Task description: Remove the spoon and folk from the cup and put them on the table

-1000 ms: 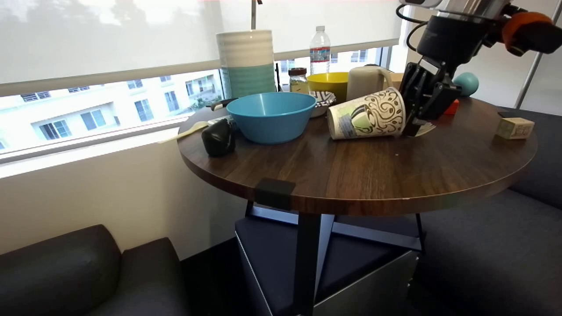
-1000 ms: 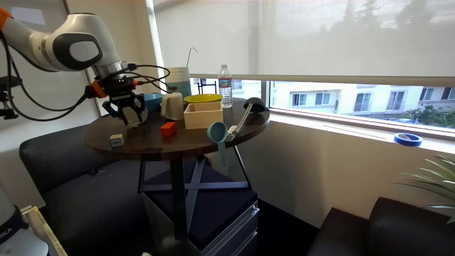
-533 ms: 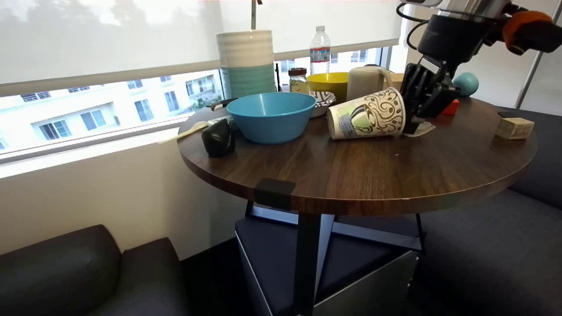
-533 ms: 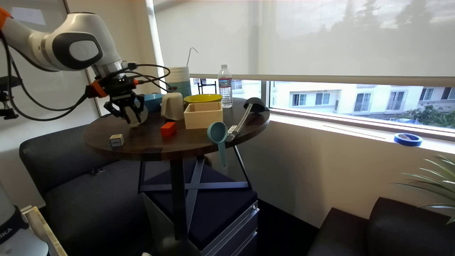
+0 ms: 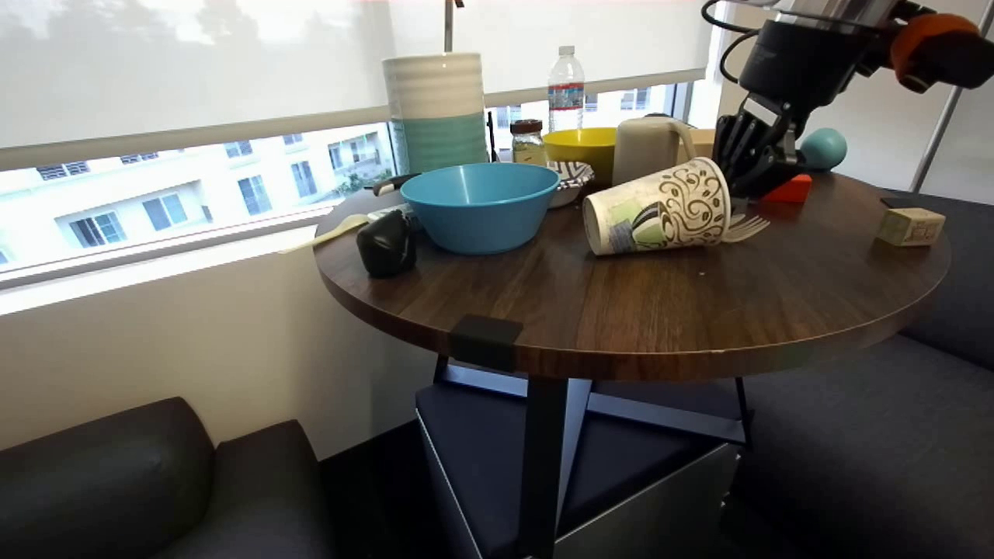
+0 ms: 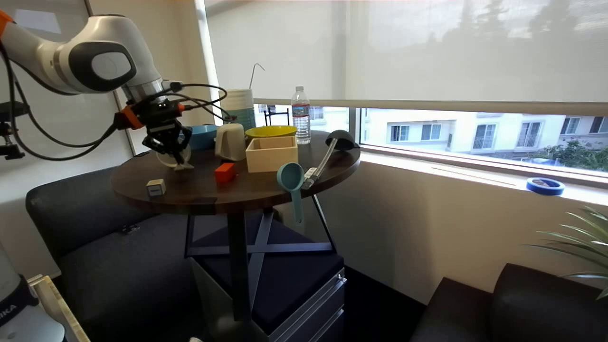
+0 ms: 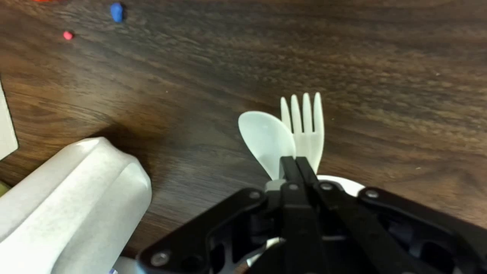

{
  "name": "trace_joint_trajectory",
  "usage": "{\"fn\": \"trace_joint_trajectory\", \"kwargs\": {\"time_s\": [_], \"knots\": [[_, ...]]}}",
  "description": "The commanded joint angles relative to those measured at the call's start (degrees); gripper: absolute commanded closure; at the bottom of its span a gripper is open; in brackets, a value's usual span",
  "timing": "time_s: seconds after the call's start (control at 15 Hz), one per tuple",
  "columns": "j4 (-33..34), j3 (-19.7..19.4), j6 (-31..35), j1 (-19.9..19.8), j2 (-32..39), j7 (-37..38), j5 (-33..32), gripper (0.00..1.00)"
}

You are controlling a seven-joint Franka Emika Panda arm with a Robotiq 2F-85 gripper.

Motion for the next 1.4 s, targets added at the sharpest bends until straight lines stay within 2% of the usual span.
{"fn": "trace_joint_trajectory", "kwargs": {"time_s": [0.0,0.27,0.67,1.0,1.33], "knots": [[0.1,1.1,-0.9,-1.4,-1.5,-0.2,-1.3,0.99],[0.1,1.6,-1.3,-2.8,-2.9,0.5,-2.8,0.99],[0.3,2.1,-4.7,-8.1,-7.6,2.1,-7.6,0.99],[0.6,1.4,-9.7,-12.9,-10.9,3.9,-11.0,0.99],[0.6,-0.2,-13.3,-15.8,-10.5,4.9,-12.7,0.99]]}}
